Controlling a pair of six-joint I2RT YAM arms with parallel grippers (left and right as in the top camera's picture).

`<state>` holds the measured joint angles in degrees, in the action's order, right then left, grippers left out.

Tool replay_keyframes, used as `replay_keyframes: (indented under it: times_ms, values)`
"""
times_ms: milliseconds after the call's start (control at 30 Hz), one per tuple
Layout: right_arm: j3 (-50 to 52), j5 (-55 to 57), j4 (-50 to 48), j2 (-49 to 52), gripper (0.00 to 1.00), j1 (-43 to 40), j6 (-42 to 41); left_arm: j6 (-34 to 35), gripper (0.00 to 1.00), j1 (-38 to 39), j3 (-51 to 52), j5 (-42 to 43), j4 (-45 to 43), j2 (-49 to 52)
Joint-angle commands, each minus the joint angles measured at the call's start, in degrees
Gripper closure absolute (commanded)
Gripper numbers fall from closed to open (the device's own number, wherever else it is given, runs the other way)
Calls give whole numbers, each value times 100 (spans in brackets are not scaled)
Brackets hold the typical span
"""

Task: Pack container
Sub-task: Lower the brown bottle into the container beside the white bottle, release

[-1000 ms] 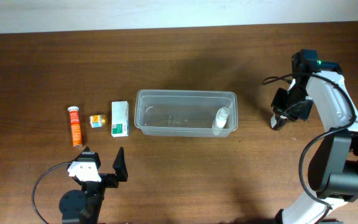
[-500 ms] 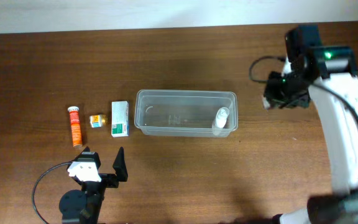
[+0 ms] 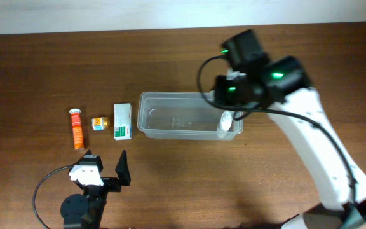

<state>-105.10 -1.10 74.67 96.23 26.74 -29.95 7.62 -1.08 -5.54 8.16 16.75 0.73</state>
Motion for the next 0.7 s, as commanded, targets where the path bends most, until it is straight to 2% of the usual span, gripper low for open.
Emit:
replay_keyframes:
  times_ms: [0,367,667]
  values:
    - [-31,210,-35,387,96,260,-496,50,0,28,24,-7,-4,-37]
    - [457,219,-466,1668,96,275,-1276,50,0,28,24,-7,-2,-37]
    - [787,195,-625,1860,95,275,-1517,50,0,28,24,-7,-2,-37]
